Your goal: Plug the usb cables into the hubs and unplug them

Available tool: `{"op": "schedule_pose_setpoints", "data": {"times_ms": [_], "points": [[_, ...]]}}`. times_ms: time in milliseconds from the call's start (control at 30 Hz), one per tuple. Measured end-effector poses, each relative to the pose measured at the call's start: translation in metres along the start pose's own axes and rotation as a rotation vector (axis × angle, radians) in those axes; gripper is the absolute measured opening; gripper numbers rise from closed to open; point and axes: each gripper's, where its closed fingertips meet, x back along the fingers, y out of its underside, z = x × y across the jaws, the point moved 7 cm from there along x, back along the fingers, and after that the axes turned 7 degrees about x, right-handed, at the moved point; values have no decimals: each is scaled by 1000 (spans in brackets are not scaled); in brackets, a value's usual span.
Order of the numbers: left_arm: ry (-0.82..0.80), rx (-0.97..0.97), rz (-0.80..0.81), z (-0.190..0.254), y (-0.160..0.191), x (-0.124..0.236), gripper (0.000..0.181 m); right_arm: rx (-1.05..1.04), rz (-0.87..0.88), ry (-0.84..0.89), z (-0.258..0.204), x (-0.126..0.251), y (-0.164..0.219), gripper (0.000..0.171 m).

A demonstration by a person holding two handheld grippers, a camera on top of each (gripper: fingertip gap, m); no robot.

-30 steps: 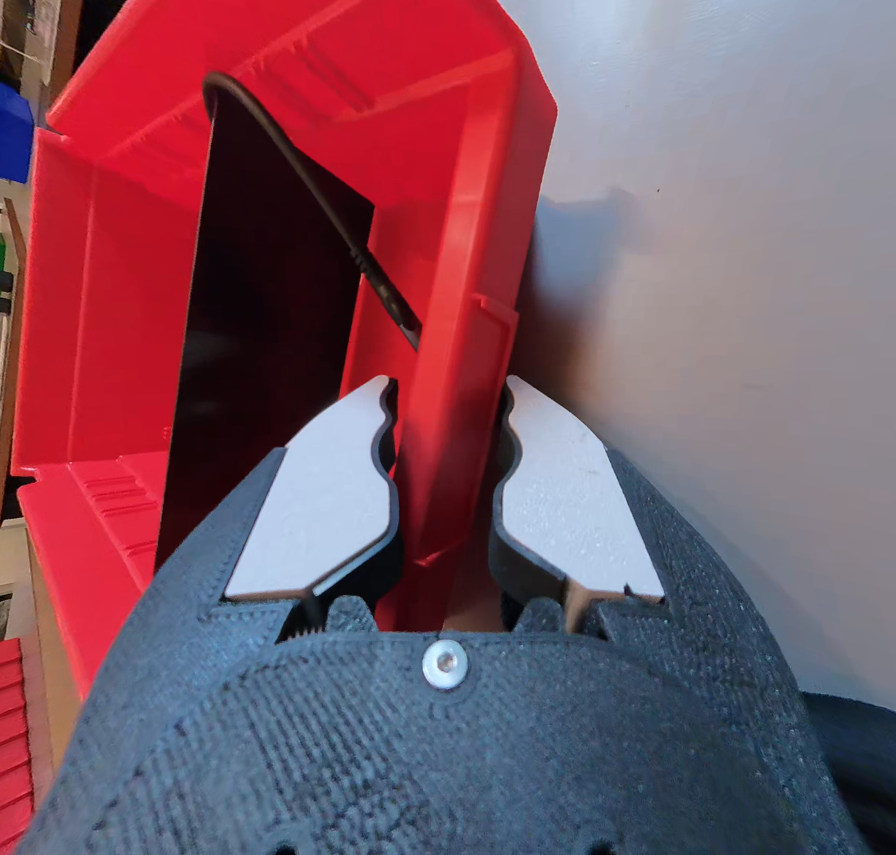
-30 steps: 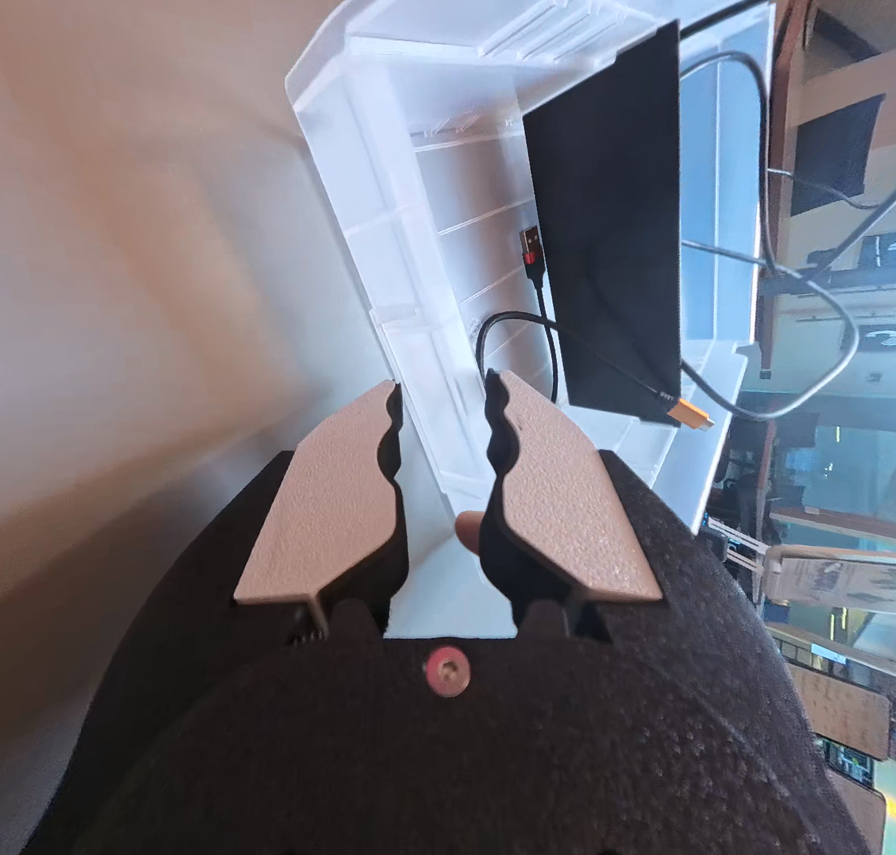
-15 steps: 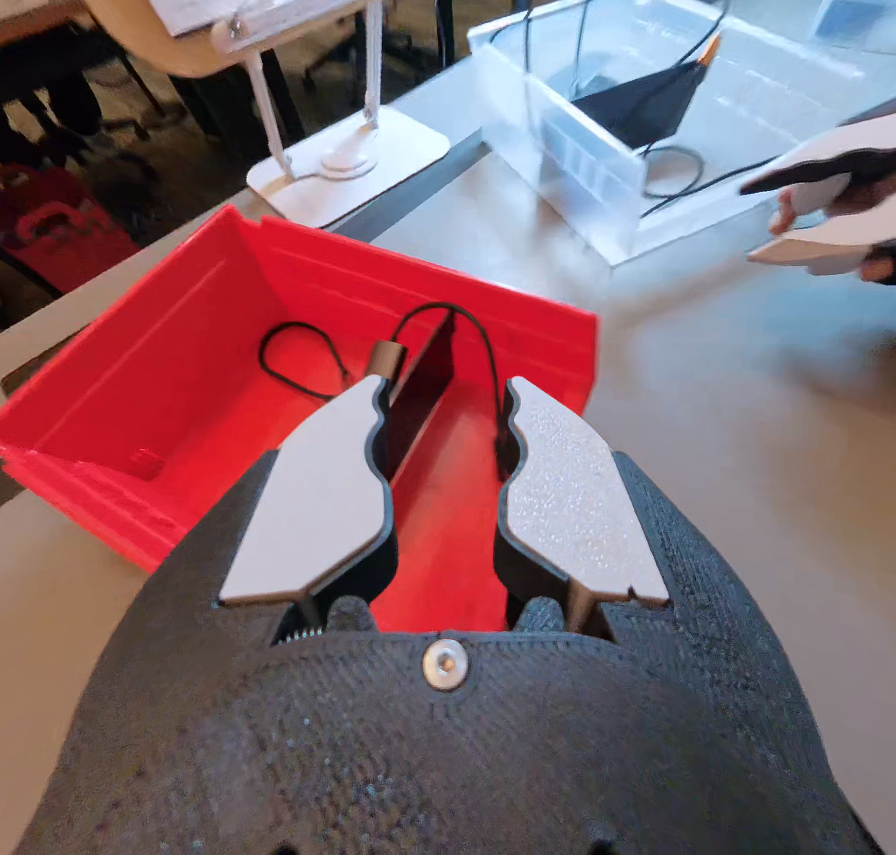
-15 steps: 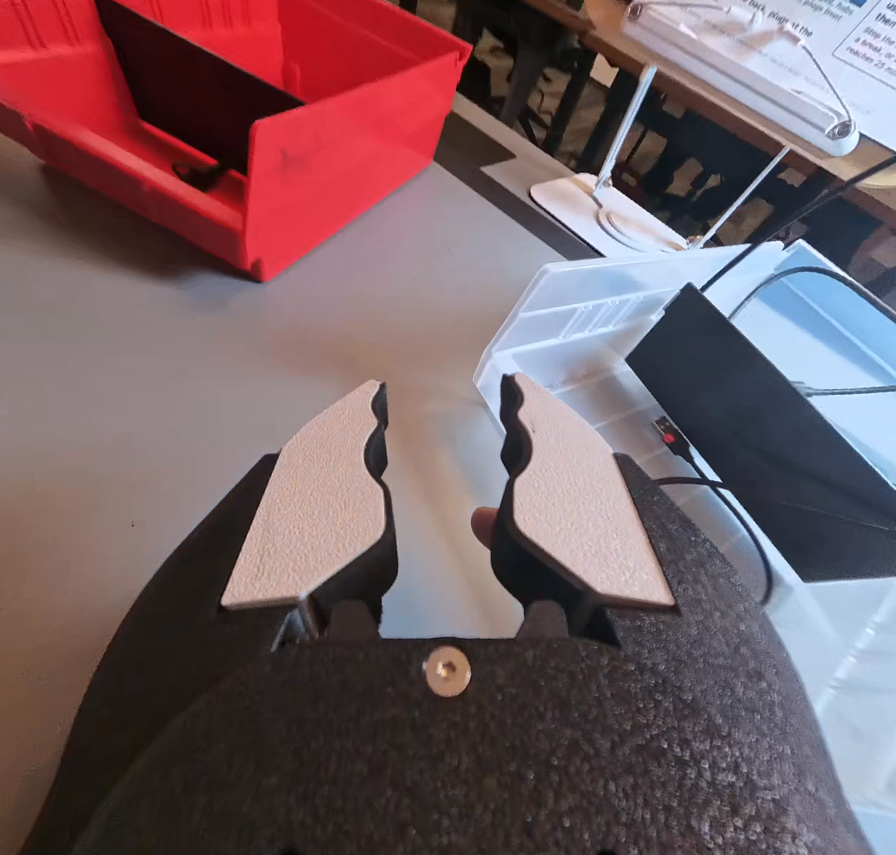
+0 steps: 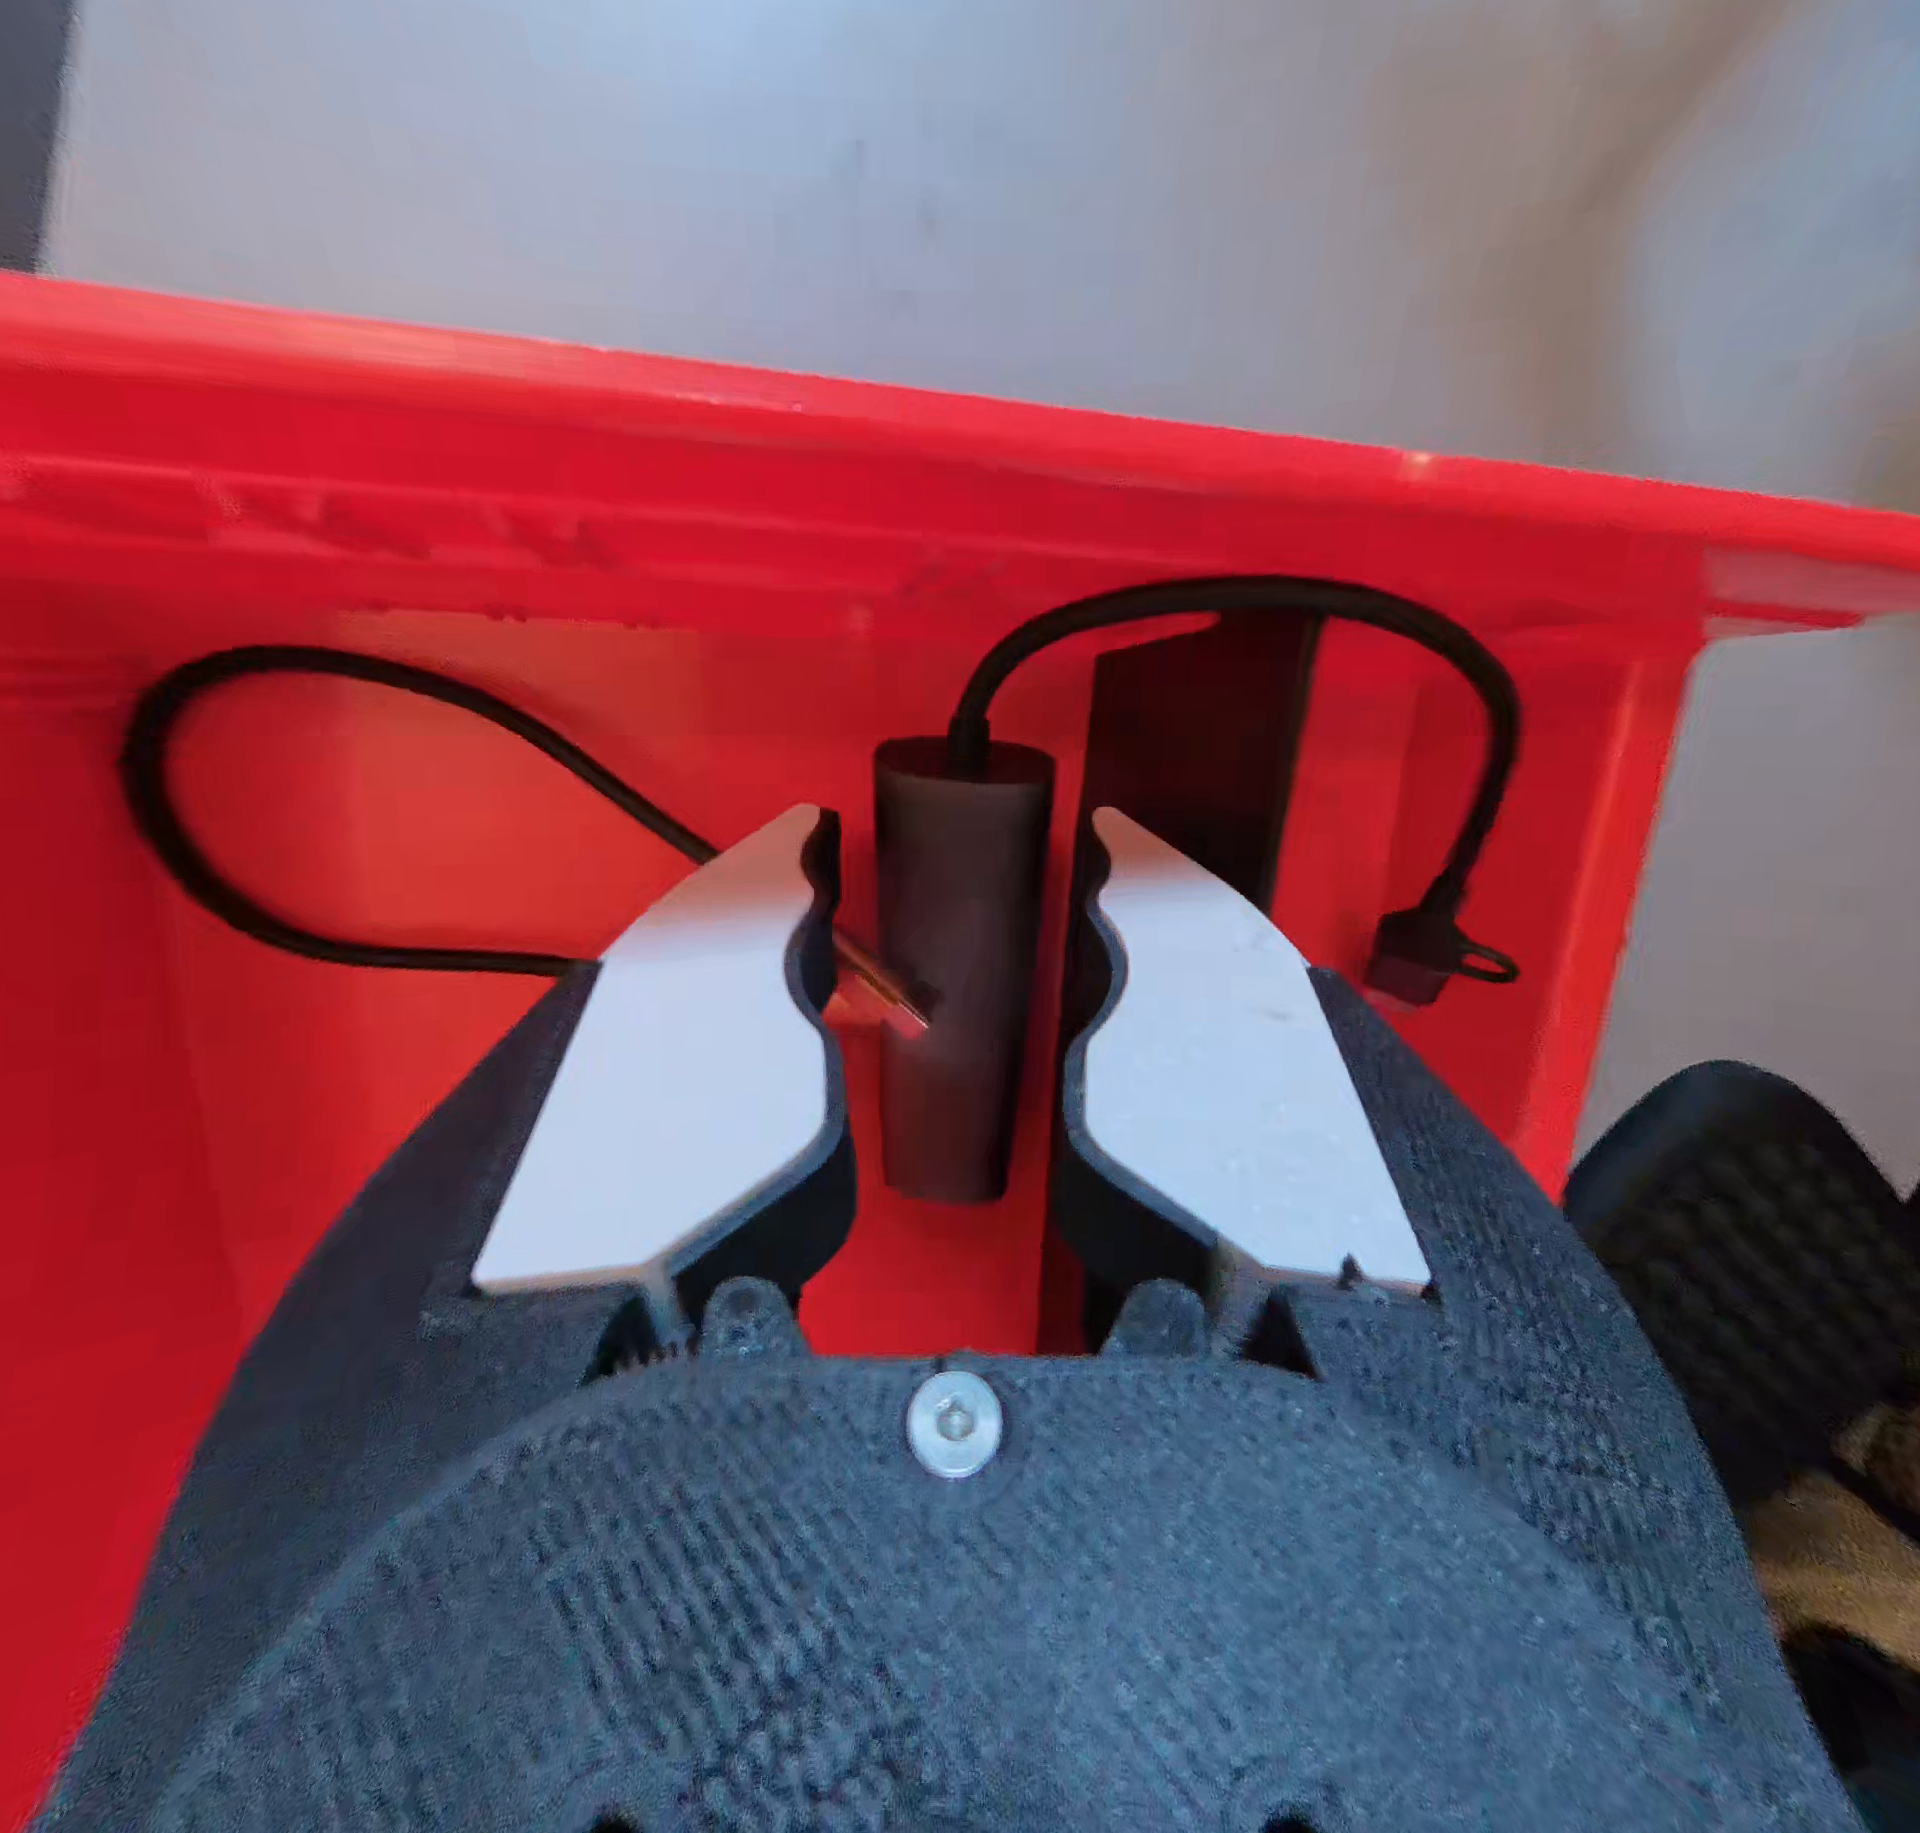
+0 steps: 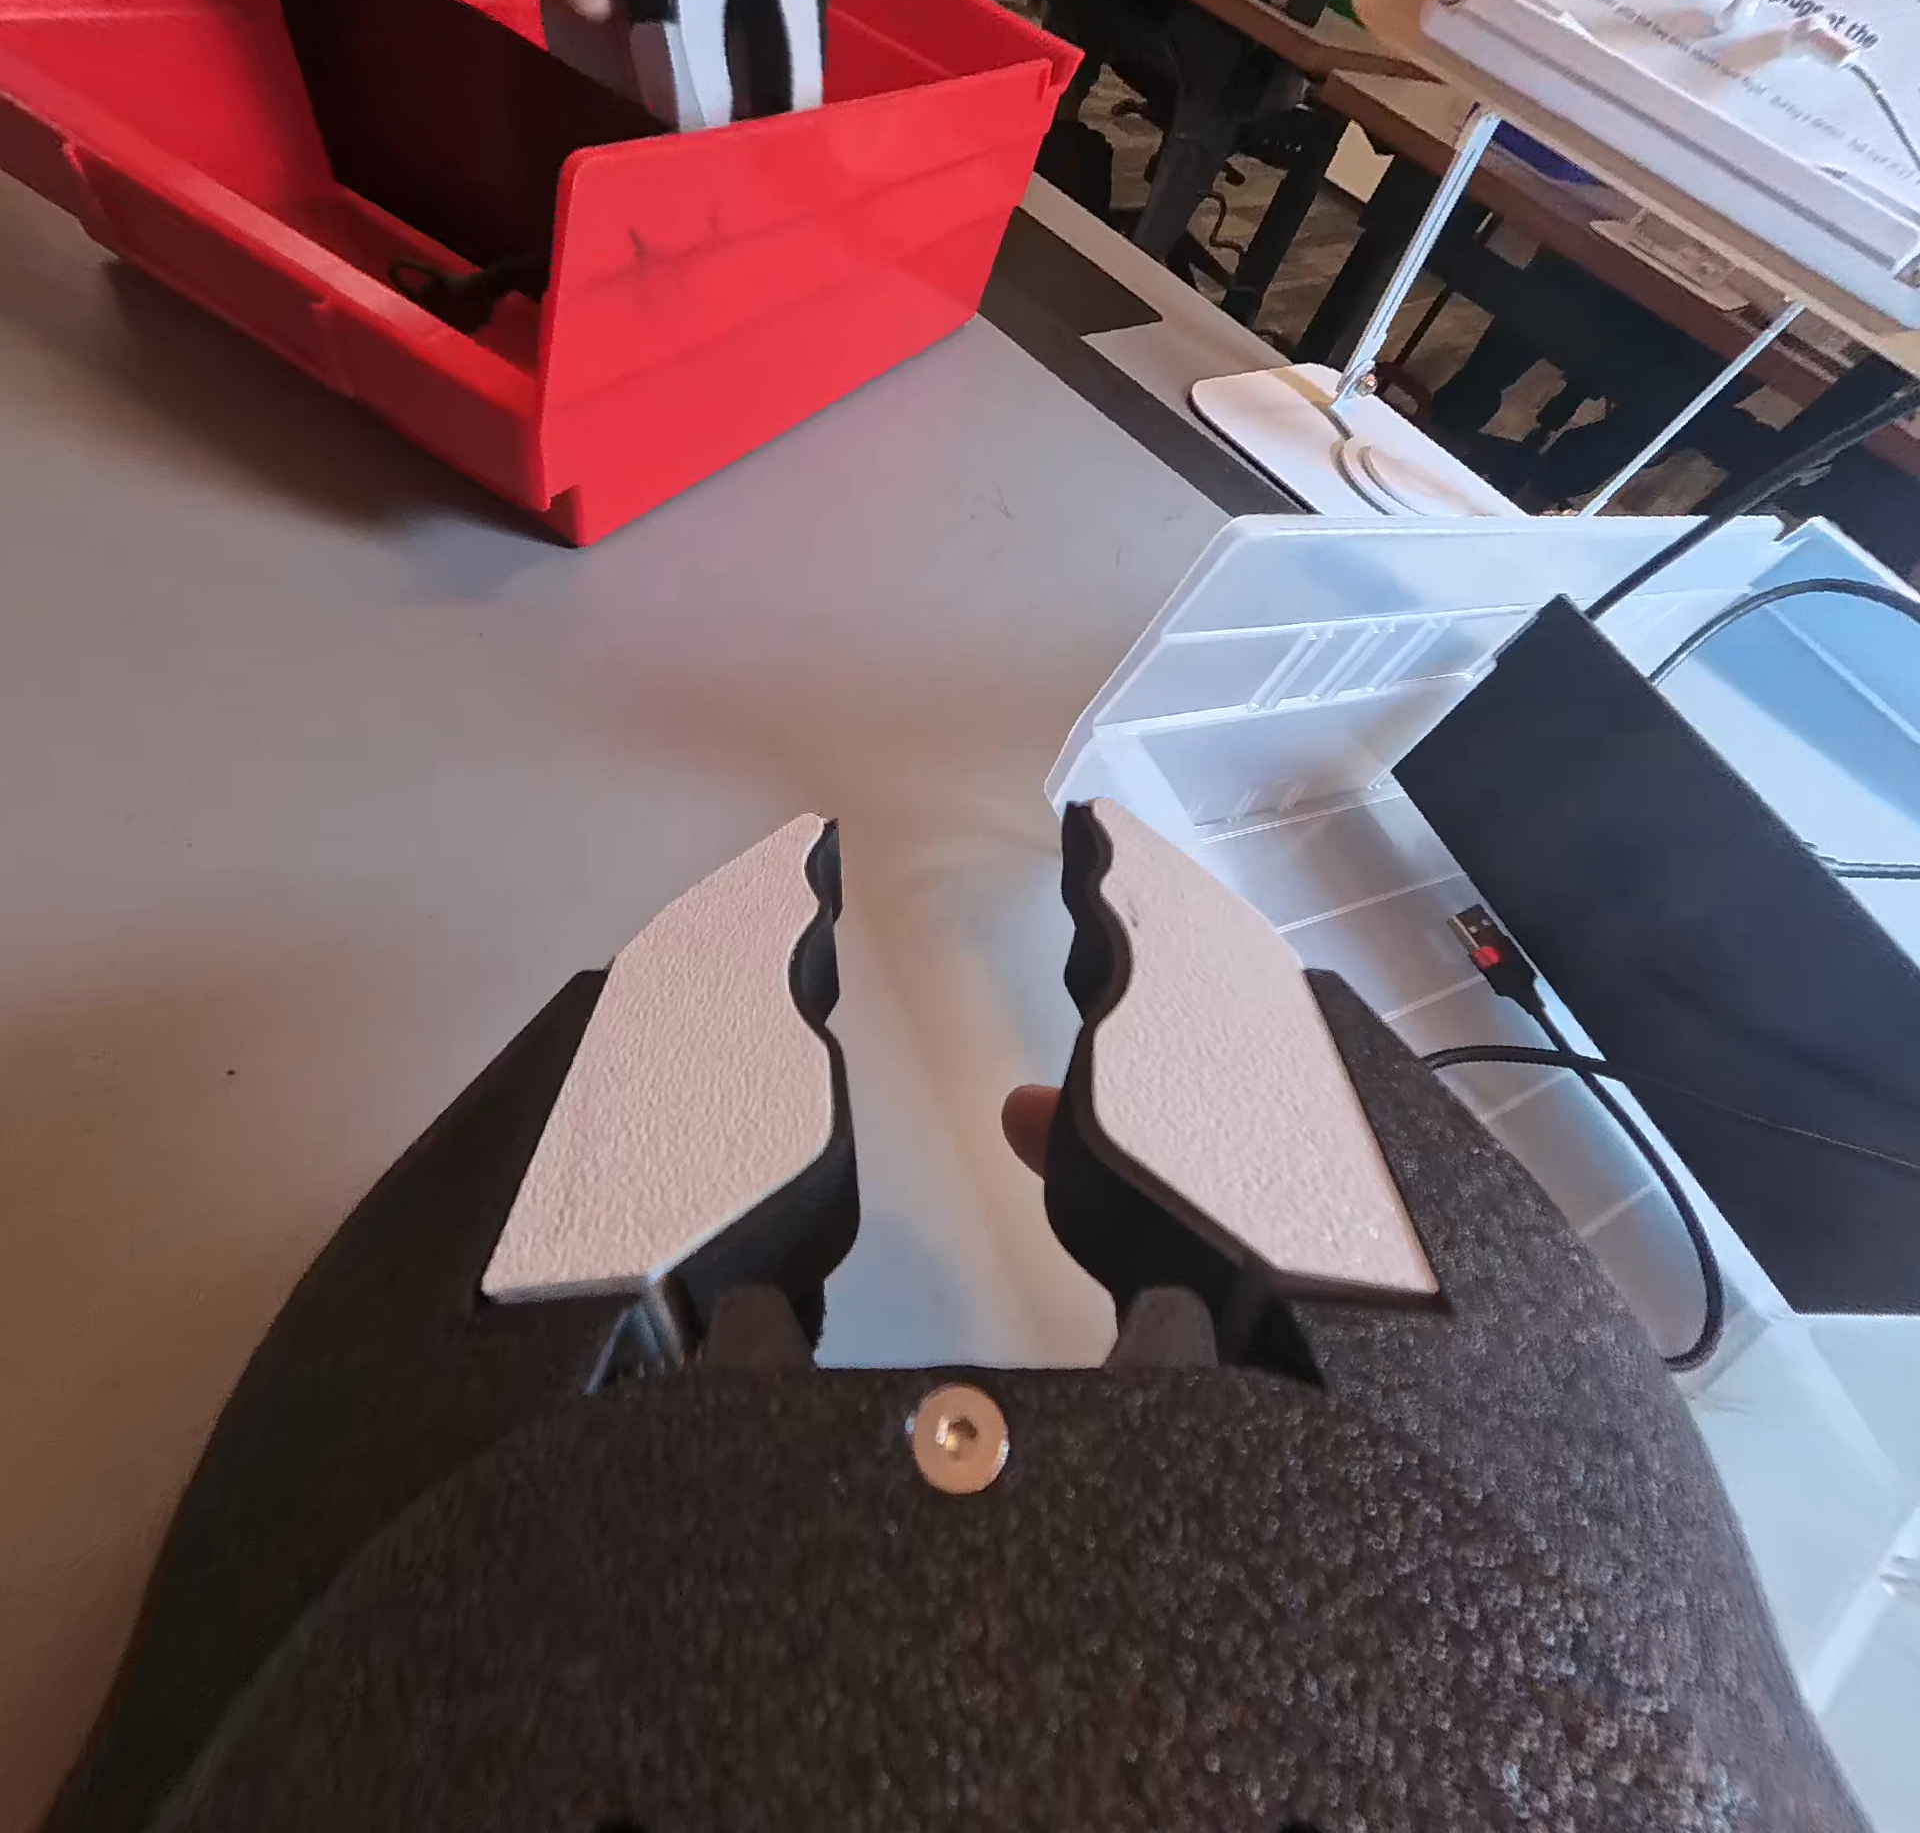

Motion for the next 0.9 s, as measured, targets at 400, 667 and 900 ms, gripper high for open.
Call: {"op": "schedule_pose_setpoints", "data": {"times_ms": [400, 667, 900], "points": [[-283, 25, 692, 41, 0, 136, 34, 2, 111, 12, 2, 9, -14, 35], [233, -349, 1058, 206, 22, 124, 34, -5, 423, -167, -4, 31, -88, 36], [764, -500, 1095, 254, 30, 51, 34, -161, 376, -878, -62, 23, -85, 56]]}}
